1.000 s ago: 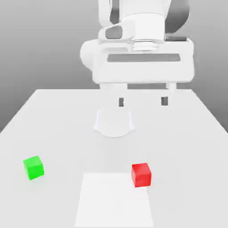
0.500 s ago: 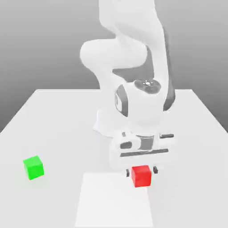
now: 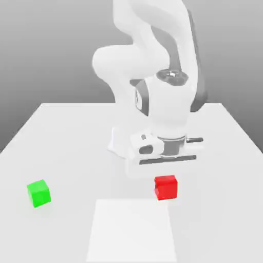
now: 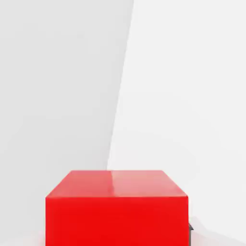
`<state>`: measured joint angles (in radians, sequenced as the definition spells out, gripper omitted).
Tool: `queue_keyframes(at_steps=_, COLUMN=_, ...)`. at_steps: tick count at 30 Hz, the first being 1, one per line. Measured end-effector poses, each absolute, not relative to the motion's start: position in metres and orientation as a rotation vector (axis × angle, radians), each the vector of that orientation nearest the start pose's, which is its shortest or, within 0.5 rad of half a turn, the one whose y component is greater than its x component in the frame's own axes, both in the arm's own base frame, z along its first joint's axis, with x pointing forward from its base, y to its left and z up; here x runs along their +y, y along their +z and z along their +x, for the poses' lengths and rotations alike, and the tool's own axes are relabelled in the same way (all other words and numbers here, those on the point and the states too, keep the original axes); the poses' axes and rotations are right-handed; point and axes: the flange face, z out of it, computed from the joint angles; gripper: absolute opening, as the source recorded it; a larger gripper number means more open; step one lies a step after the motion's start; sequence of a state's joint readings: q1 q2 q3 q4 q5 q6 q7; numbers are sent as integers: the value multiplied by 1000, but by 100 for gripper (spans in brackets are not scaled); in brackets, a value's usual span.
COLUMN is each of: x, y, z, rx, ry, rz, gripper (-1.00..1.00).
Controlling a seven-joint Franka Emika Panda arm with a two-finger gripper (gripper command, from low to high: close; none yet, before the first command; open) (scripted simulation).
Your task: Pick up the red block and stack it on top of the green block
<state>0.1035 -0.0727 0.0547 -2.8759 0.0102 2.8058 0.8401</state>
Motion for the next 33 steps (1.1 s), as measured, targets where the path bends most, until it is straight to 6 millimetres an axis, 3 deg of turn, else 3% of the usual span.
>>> queue_keyframes(at_steps=6, x=-26, y=224, z=363, rx=1293, ry=-11, rz=-2860, gripper=-100)
queue_keyframes(at_steps=11, x=-98, y=232, z=360, rx=1487, ry=-14, rz=-2764, gripper=-100)
queue_keyframes(at_steps=16, x=-172, y=239, z=341, rx=1679, ry=-12, rz=-2653, gripper=-100)
queue_keyframes(at_steps=22, x=-255, y=246, z=296, rx=1901, ry=-2, rz=-2500, gripper=-100)
queue_keyframes(at_steps=25, x=-268, y=234, z=289, rx=1932, ry=-3, rz=-2472, gripper=-100)
queue_keyframes(at_steps=31, x=-269, y=191, z=289, rx=1935, ry=-3, rz=-2471, gripper=-100)
queue_keyframes(at_steps=32, x=-269, y=184, z=287, rx=1938, ry=-1, rz=-2470, gripper=100)
queue_keyframes(at_steps=33, x=-269, y=184, z=287, rx=1938, ry=-1, rz=-2470, gripper=100)
